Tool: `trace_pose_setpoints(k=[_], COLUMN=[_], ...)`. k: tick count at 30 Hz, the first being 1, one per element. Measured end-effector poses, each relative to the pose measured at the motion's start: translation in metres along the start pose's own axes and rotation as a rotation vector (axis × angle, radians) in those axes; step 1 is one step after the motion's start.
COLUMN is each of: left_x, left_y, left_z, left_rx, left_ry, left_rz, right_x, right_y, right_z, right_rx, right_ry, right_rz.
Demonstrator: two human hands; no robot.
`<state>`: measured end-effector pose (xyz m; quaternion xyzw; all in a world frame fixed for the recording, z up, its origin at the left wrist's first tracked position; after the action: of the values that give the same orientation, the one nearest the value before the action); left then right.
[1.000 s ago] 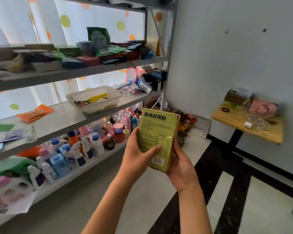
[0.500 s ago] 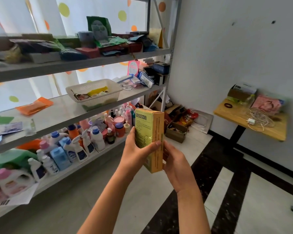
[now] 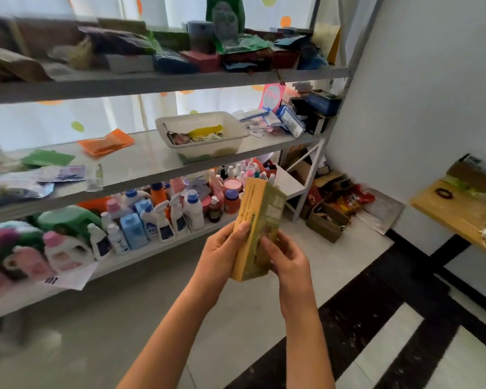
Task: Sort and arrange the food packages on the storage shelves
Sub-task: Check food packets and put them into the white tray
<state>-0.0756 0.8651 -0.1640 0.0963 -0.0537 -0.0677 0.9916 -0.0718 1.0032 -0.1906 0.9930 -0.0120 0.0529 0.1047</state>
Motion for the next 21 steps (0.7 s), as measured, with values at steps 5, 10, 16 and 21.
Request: trace_pose_setpoints(k=[5,10,16,21], left_x=[-0.006,-0.010,-0.028,-0.052], left_y=[-0.075,-0.153,-0.211,-0.241], left_z=[0.011,0.015,0.032,0.059], left_rx=[0.027,0.033,0.003,-0.042], left_ry=[0.056,-0.002,0.035,0.037], left_rz=[0.348,0.591,0.702,0.690], right_x=[-0.031,-0.057,-0.092,-0.129], right_y=[0.036,0.089,0.143,0.177], right_z=[0.016,0.028,0.029,0.015], right_rx=[-0.080,-0.123,-0.087,-0.097], right_ry=[0.019,0.104,0.142,0.095], right_rz=[0.015,-0.035,-0.064,-0.058])
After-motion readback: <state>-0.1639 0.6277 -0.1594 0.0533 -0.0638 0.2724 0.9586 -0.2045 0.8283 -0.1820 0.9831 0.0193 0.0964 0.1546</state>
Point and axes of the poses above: each hand's wrist, its own x-axis away from the middle knuckle, its own y-axis out of the palm, z = x × y, the point moved 9 cm from there along -x, towards the middle knuckle, and after that the axes turned 4 degrees about -z, right-handed, at the moved point
